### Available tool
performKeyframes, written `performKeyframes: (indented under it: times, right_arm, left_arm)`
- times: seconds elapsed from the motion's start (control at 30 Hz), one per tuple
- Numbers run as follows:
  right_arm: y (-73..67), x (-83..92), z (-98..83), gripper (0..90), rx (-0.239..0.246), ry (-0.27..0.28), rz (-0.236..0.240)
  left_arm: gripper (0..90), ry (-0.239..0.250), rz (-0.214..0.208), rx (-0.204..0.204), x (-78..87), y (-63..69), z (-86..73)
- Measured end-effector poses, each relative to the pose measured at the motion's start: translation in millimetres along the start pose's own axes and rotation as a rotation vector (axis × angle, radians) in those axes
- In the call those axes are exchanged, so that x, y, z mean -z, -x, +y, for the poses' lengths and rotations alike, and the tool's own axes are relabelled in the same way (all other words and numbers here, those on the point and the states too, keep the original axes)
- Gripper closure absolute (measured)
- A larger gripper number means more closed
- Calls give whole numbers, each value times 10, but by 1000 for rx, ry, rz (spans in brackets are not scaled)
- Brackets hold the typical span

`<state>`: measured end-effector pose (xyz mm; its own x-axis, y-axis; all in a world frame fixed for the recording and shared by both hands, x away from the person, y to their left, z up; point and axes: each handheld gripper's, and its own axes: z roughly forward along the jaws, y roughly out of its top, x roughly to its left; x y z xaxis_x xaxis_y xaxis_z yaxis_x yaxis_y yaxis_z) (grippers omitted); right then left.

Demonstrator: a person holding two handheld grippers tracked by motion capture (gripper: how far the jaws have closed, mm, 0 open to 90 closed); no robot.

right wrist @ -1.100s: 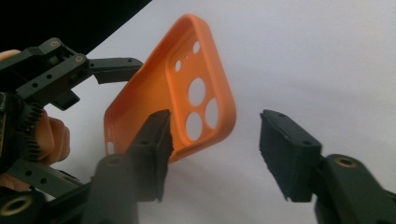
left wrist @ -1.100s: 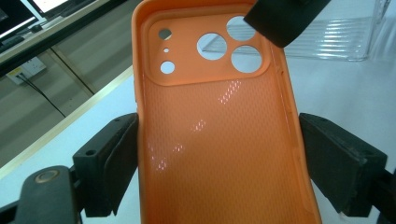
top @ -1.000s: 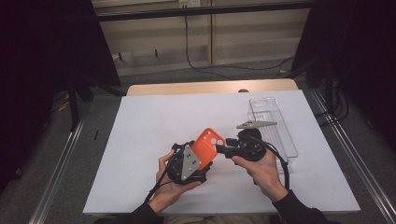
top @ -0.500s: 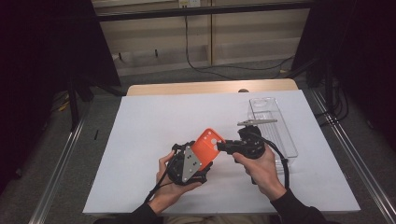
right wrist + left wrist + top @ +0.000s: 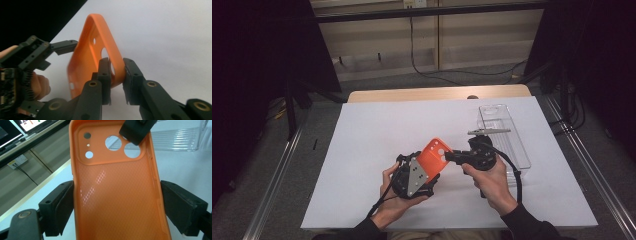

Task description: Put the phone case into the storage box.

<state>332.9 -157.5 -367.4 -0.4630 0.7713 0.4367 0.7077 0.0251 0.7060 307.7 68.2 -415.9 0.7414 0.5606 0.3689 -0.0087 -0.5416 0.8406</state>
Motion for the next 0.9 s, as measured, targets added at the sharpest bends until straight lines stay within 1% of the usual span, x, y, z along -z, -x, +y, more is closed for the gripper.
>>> performKeyframes:
  times: [0.03,0.13,0.2,0.23,0.27,0.4,0.47,0.53,0.6,0.63,0.67,0.73,0.77,0.83,0.9]
  right_arm:
    - [-7,3,-2,796,-5,6,6]
    - [-37,11,1,806,4,23,14]
    - [-52,17,5,809,12,30,16]
    - [-60,19,4,809,22,35,15]
    - [-67,25,3,810,25,38,14]
    - [-73,43,6,810,40,51,17]
    - [-71,49,10,810,48,53,13]
    - [-67,54,13,810,56,58,6]
    - [-59,60,16,810,63,64,5]
    - [-56,64,19,810,68,68,5]
    - [-54,75,23,810,69,71,-1]
    - [-41,85,36,810,74,77,-8]
    - [-39,93,40,810,73,78,-11]
    - [-24,111,50,810,84,88,-12]
    - [-18,127,56,810,90,92,-15]
  left_arm:
    - [148,0,3,-3,-8,-4,-4]
    - [140,9,19,1,-17,-11,-17]
    - [144,12,-7,20,-14,-28,-21]
    - [147,14,-4,23,-14,-31,-22]
    - [145,24,-9,26,-19,-35,-26]
    - [97,41,-21,44,-23,-51,-29]
    - [65,47,-33,64,-27,-67,-38]
    - [58,50,-48,95,-27,-88,-46]
    - [55,65,-73,140,-31,-111,-58]
    - [57,66,-67,149,-38,-118,-65]
    - [57,56,-63,144,-37,-126,-69]
    - [51,58,-64,163,-33,-146,-84]
    - [55,61,-66,178,-27,-169,-87]
    - [53,71,-62,207,-10,-208,-94]
    - [46,74,-69,237,8,-255,-102]
